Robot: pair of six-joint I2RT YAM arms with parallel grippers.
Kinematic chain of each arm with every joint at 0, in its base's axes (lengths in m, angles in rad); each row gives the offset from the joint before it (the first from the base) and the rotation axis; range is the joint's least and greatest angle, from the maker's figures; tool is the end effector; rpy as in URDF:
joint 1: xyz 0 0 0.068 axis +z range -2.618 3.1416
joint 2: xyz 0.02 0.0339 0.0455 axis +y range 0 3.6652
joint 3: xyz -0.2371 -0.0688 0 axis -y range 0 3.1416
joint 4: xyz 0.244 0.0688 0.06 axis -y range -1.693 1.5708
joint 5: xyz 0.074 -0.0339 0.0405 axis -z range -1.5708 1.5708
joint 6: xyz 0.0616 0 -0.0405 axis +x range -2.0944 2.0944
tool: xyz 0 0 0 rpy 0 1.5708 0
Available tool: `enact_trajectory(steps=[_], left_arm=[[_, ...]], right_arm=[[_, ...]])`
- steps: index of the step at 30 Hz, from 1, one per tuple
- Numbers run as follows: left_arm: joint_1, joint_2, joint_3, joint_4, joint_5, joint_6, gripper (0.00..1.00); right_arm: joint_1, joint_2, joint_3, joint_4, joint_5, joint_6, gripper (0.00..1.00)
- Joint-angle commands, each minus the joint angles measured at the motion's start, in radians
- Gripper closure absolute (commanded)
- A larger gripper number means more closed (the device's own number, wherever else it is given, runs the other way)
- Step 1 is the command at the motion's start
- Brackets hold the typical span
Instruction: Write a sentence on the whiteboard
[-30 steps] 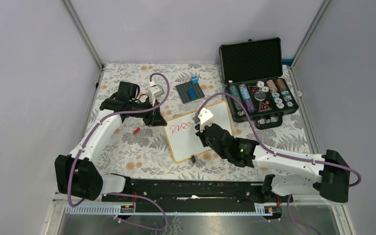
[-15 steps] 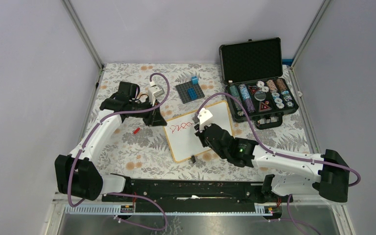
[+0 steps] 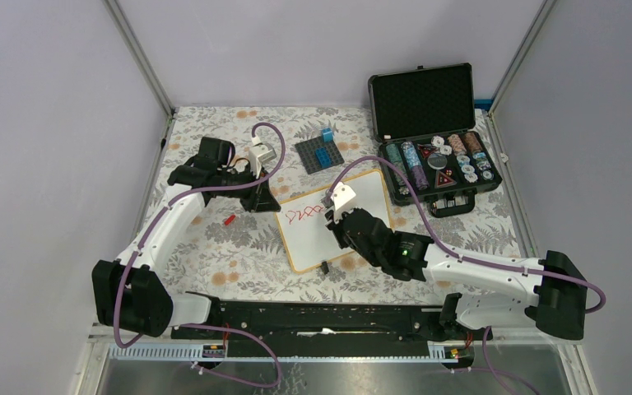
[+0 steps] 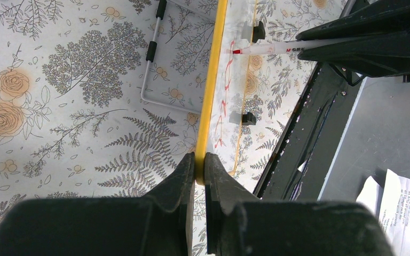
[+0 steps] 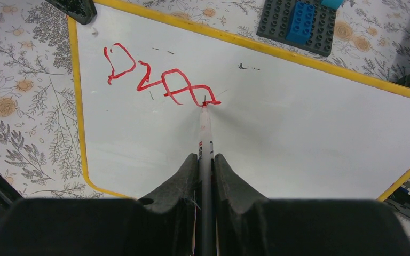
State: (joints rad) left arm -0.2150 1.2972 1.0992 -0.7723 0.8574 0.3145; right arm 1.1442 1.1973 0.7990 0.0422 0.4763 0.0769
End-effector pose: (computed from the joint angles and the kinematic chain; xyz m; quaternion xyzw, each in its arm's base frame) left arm 0.2554 -0.1034 0.2583 0.3460 0.8064 -0.3832 0.2884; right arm 0.1508 0.2635 0.2500 -0.2900 0.7555 0.1592 0.5654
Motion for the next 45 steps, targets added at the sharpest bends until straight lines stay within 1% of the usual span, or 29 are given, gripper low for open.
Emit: enact_trajectory(steps=[1,16,25,33,37,45], left_arm=[[-0.006,-0.006,0.025,-0.003,0.018,0.017,1.00],[-0.006,-0.005,0.029,-0.002,0.016,0.014,1.00],[-0.006,-0.006,0.031,-0.002,0.020,0.013,1.00],[-0.006,-0.005,0.033,-0.002,0.022,0.010,1.00],[-0.006,-0.006,0.031,-0.002,0.022,0.010,1.00],[-0.006,-0.007,0.031,-0.003,0.024,0.008,1.00]], right_arm=[[-0.008,-0.006,0.012,-0.006,-0.004,0.011,1.00],[-0.009,-0.047,0.007,-0.088,0.039,0.030,1.00],[-0.009,-0.129,0.003,-0.065,0.063,0.023,1.00],[-0.008,-0.089,0.012,-0.052,0.128,0.028,1.00],[-0.016,-0.067,0.017,-0.012,0.104,0.022,1.00],[-0.046,-0.062,0.022,0.005,0.040,0.027,1.00]])
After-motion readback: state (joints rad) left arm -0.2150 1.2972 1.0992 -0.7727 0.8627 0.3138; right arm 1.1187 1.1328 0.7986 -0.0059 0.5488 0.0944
